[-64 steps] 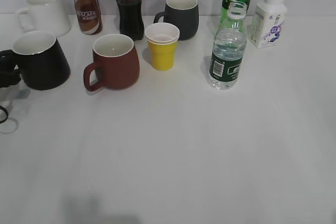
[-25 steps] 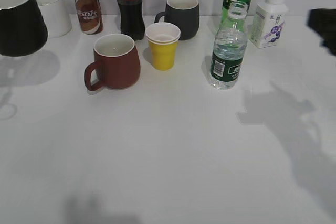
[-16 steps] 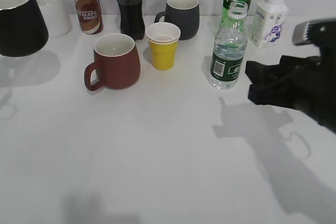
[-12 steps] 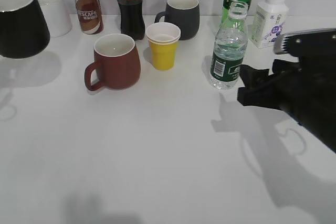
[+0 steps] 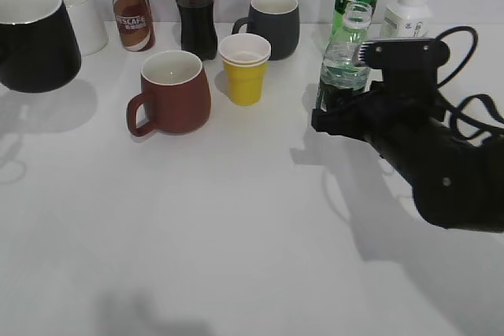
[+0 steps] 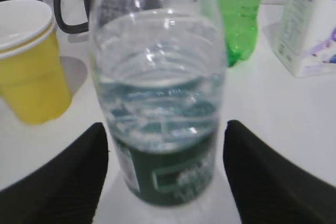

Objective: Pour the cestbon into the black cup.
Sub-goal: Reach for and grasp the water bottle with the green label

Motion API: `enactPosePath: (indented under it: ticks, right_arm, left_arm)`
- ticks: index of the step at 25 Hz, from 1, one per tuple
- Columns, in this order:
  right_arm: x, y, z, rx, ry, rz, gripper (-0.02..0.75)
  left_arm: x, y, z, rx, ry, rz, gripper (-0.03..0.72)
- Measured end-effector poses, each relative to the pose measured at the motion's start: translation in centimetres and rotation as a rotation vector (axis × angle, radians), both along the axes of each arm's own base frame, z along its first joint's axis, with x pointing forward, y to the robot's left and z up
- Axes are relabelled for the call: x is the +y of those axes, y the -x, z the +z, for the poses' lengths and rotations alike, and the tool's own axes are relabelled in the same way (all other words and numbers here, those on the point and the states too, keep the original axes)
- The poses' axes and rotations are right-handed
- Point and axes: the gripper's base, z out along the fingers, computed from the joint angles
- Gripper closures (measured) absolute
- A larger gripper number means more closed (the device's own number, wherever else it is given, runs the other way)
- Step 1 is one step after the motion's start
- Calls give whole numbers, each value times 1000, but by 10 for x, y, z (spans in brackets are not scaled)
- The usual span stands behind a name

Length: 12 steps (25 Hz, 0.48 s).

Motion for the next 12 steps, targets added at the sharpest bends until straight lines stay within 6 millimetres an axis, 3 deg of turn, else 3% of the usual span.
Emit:
enactPosePath:
  ticks: [12]
  right_arm:
    - [13, -68, -20, 29, -27, -48, 232]
  left_arm:
    - [-1, 0, 0, 3, -5, -7, 651]
